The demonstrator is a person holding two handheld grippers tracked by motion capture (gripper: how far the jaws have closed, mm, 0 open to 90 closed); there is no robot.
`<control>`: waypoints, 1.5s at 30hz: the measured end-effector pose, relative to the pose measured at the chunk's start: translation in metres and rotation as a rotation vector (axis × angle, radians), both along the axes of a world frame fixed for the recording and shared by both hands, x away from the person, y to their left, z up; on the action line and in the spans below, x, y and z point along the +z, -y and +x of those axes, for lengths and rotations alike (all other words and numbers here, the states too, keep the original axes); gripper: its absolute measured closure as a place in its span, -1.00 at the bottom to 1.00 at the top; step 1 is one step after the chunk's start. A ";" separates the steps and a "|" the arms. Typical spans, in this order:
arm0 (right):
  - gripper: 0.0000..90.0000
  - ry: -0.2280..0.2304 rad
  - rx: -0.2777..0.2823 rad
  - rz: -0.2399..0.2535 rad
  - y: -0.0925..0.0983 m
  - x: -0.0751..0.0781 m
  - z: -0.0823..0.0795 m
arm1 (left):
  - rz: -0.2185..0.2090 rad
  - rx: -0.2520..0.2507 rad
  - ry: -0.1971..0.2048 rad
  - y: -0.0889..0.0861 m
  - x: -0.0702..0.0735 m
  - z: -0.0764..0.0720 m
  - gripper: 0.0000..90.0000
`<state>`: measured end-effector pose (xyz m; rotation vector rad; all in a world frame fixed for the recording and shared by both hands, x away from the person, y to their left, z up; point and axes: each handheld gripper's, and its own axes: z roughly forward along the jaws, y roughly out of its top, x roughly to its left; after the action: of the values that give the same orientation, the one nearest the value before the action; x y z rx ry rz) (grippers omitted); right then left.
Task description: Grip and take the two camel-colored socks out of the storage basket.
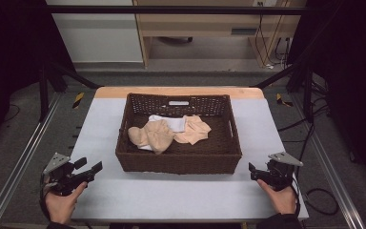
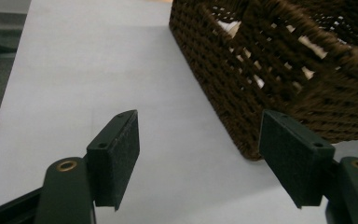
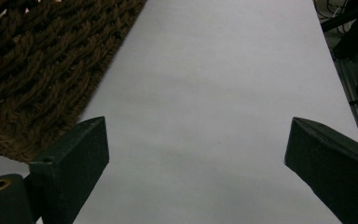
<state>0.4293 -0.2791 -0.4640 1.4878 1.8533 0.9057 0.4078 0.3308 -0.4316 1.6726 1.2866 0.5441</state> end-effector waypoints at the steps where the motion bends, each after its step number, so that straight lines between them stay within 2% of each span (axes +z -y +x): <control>1: -0.85 -0.003 0.000 -0.003 0.000 0.000 -0.001 | 0.005 -0.015 0.006 0.001 0.004 0.000 -0.32; 3: -0.85 0.000 -0.004 -0.001 0.002 0.000 -0.001 | 0.008 -0.023 0.013 0.002 0.006 0.000 -0.30; 4: -0.86 -0.001 -0.010 0.008 0.003 0.000 -0.002 | 0.017 -0.032 0.028 0.003 0.013 0.001 -0.30; 6: -0.85 -0.006 -0.014 0.010 0.004 0.000 -0.002 | 0.013 -0.035 0.034 0.003 0.016 0.001 -0.28; 11: -0.86 0.008 -0.037 0.016 0.006 0.003 -0.004 | -0.004 -0.061 0.087 0.010 0.039 0.005 -0.27; 15: -0.86 0.005 -0.031 0.005 0.005 0.002 -0.005 | -0.005 -0.076 0.103 0.018 0.048 0.010 -0.27; 20: -0.86 0.008 -0.019 0.002 0.002 0.002 -0.005 | 0.016 -0.109 0.132 0.040 0.067 0.021 -0.26; 22: -0.86 0.006 -0.020 -0.002 0.002 0.002 -0.005 | 0.016 -0.116 0.135 0.044 0.070 0.024 -0.26; 23: -0.86 0.005 -0.021 -0.002 0.002 0.002 -0.005 | 0.024 -0.131 0.143 0.053 0.076 0.029 -0.26; 31: -0.86 0.009 -0.028 0.002 0.002 0.003 -0.005 | 0.061 -0.176 0.156 0.084 0.094 0.045 -0.26; 33: -0.86 0.009 -0.024 0.002 0.002 0.002 -0.004 | 0.082 -0.192 0.162 0.092 0.099 0.050 -0.27; 35: -0.86 0.007 -0.024 0.002 0.002 0.002 -0.004 | 0.106 -0.199 0.167 0.099 0.104 0.055 -0.27; 39: -0.86 0.010 -0.026 0.003 0.002 0.002 -0.003 | 0.128 -0.210 0.179 0.114 0.112 0.066 -0.27; 44: -0.86 0.008 -0.028 0.003 0.003 0.002 -0.003 | 0.156 -0.208 0.179 0.129 0.117 0.079 -0.27; 45: -0.86 0.010 -0.028 0.004 0.003 0.002 -0.002 | 0.165 -0.212 0.174 0.135 0.119 0.086 -0.27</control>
<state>0.4270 -0.2821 -0.4618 1.5051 1.8200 0.9029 0.4935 0.1958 -0.3126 1.8273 0.9474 0.6660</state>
